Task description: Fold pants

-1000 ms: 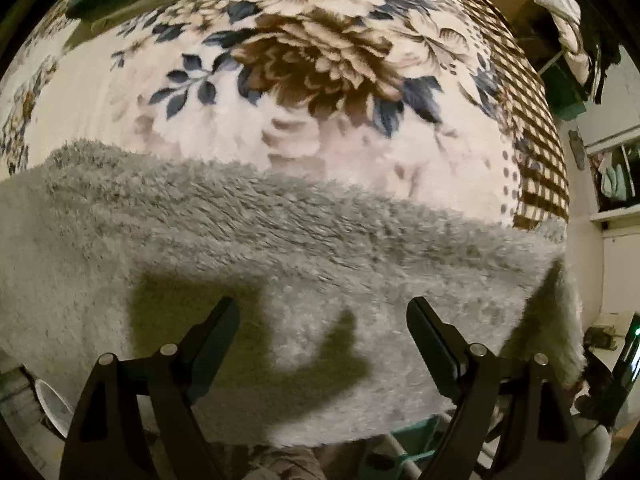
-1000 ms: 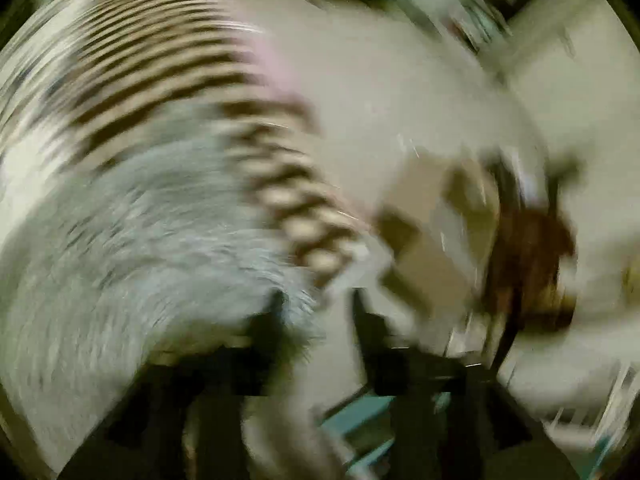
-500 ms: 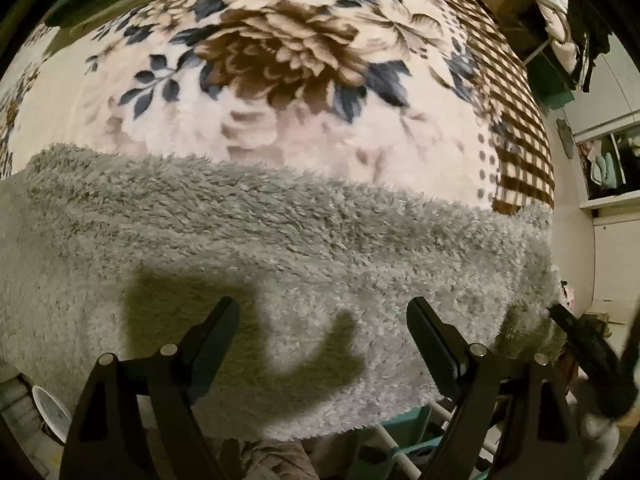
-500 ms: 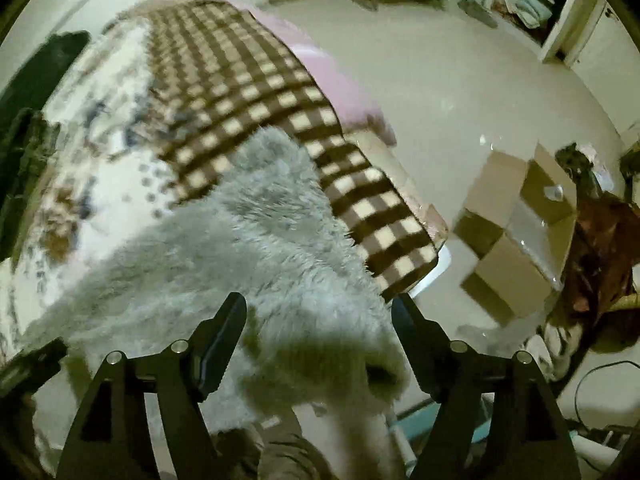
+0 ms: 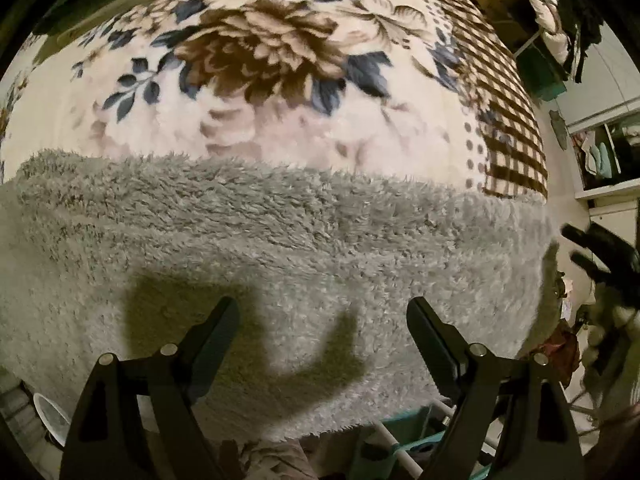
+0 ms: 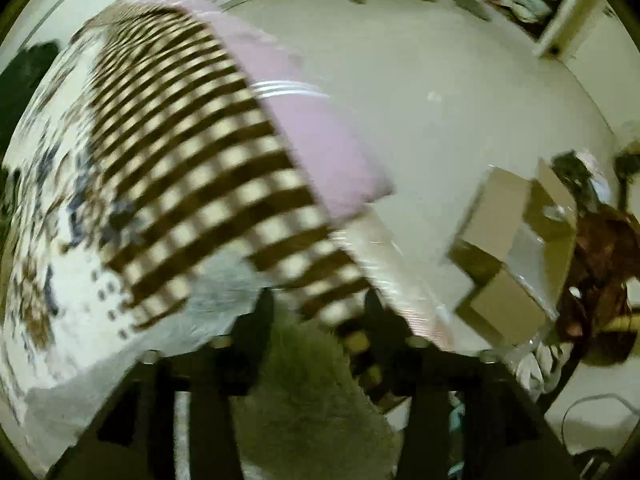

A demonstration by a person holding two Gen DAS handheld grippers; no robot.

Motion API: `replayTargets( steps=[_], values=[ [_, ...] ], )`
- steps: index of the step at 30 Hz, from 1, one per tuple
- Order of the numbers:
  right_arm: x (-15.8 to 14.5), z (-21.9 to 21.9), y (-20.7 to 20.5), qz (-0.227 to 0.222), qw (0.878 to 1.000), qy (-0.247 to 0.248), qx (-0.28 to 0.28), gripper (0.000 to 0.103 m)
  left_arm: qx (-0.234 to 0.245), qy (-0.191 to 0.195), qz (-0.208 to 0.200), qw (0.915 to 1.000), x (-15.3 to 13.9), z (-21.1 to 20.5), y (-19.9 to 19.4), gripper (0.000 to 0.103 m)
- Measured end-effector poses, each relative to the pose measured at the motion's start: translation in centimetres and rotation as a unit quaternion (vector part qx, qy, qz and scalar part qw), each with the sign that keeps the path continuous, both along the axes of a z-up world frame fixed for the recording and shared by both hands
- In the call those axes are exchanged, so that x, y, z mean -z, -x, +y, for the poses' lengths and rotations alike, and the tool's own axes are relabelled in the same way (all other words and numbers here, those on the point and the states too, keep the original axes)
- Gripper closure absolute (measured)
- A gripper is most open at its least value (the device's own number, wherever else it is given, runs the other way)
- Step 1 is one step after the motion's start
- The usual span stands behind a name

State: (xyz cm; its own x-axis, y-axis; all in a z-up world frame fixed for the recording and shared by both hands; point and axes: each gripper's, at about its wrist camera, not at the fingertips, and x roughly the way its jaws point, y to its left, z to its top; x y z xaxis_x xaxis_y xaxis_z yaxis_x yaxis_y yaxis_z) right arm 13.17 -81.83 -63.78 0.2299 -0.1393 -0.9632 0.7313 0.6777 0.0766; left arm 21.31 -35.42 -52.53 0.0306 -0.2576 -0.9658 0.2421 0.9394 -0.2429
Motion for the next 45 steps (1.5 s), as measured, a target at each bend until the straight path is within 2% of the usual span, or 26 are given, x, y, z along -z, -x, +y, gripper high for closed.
replayTargets(
  steps=[3,6,8,11,12,13,14,15,17,18,20,22,23,24,26,29,32,35,37,38,39,40,43,45],
  values=[
    [-1.3,-0.2,4.7,-0.033,0.998,-0.013,0.056,0.034,-0.001,-0.002,0.003,1.0000,0.4,0.2,-0.1,0.018],
    [-0.5,0.7,10.4,-0.053,0.988,-0.067,0.126,0.034,-0.012,-0.003,0.016,0.9998,1.1,0.6,-0.3,0.018],
    [1.3,1.4,13.4,-0.063,0.977,-0.118,0.165,0.034,-0.016,-0.003,0.021,0.9997,1.3,0.6,-0.4,0.018],
    [5.6,2.4,16.8,-0.083,0.950,-0.197,0.226,0.034,-0.006,-0.004,0.015,0.9999,1.1,0.2,-0.2,0.018],
    [6.8,2.5,17.4,-0.107,0.939,-0.219,0.243,0.038,-0.001,-0.005,0.014,0.9999,1.1,0.1,-0.2,0.018],
    [7.3,2.6,17.7,-0.124,0.934,-0.225,0.249,0.048,0.004,-0.006,0.012,0.9999,1.1,0.0,-0.1,0.018],
    [7.5,2.7,17.7,-0.141,0.931,-0.223,0.254,0.084,0.008,-0.007,0.011,0.9999,1.1,-0.2,0.0,0.018],
    [7.2,2.9,17.3,-0.141,0.934,-0.210,0.252,0.092,0.010,-0.008,0.010,0.9999,1.1,-0.3,0.1,0.018],
    [5.6,3.1,16.6,-0.157,0.943,-0.170,0.240,0.092,0.012,-0.009,0.012,0.9998,1.1,-0.4,0.2,0.018],
    [4.9,3.1,16.5,-0.142,0.952,-0.139,0.234,0.092,0.012,-0.009,0.014,0.9998,1.2,-0.4,0.3,0.018],
    [5.5,2.2,17.1,-0.121,0.952,-0.142,0.241,0.091,0.012,-0.004,0.020,0.9997,1.1,-0.7,0.5,0.018],
    [6.8,1.7,17.8,-0.127,0.944,-0.189,0.240,0.073,0.015,0.000,0.019,0.9997,0.8,-1.0,0.8,0.018],
    [6.9,1.5,18.4,-0.137,0.941,-0.196,0.239,0.052,0.017,0.001,0.016,0.9997,0.7,-1.1,0.9,0.018],
    [6.7,1.7,19.1,-0.165,0.936,-0.202,0.238,0.033,0.021,0.002,0.014,0.9997,0.6,-1.3,1.0,0.018],
    [6.6,2.4,20.2,-0.210,0.922,-0.224,0.236,0.025,0.024,0.003,0.014,0.9996,0.7,-1.6,1.2,0.018],
    [9.1,4.1,20.6,-0.213,0.908,-0.271,0.240,0.025,0.024,0.001,0.022,0.9995,1.2,-1.7,1.4,0.018],
    [12.6,6.1,19.7,-0.239,0.882,-0.325,0.243,0.025,0.030,-0.006,0.019,0.9994,1.4,-1.7,1.6,0.018],
    [13.6,6.8,17.9,-0.276,0.873,-0.326,0.235,0.027,0.034,-0.013,0.018,0.9992,1.7,-1.3,1.8,0.018],
    [13.2,7.0,16.6,-0.296,0.874,-0.306,0.235,0.030,0.034,-0.018,0.020,0.9991,1.9,-1.0,1.9,0.018],
    [12.6,7.2,16.3,-0.293,0.880,-0.289,0.239,0.032,0.033,-0.019,0.022,0.9990,2.1,-0.9,2.0,0.018],
    [12.0,7.3,16.2,-0.315,0.876,-0.278,0.237,0.050,0.032,-0.020,0.024,0.9990,2.2,-0.7,2.0,0.018],
    [11.4,7.3,15.9,-0.332,0.872,-0.276,0.232,0.056,0.031,-0.021,0.025,0.9990,2.2,-0.6,2.0,0.018],
    [9.9,7.3,15.2,-0.337,0.881,-0.256,0.212,0.058,0.029,-0.020,0.027,0.9990,2.6,-0.6,2.0,0.018],
    [10.7,6.9,14.3,-0.320,0.887,-0.264,0.205,0.056,0.027,-0.018,0.028,0.9991,3.2,-0.7,1.9,0.018]
  ],
)
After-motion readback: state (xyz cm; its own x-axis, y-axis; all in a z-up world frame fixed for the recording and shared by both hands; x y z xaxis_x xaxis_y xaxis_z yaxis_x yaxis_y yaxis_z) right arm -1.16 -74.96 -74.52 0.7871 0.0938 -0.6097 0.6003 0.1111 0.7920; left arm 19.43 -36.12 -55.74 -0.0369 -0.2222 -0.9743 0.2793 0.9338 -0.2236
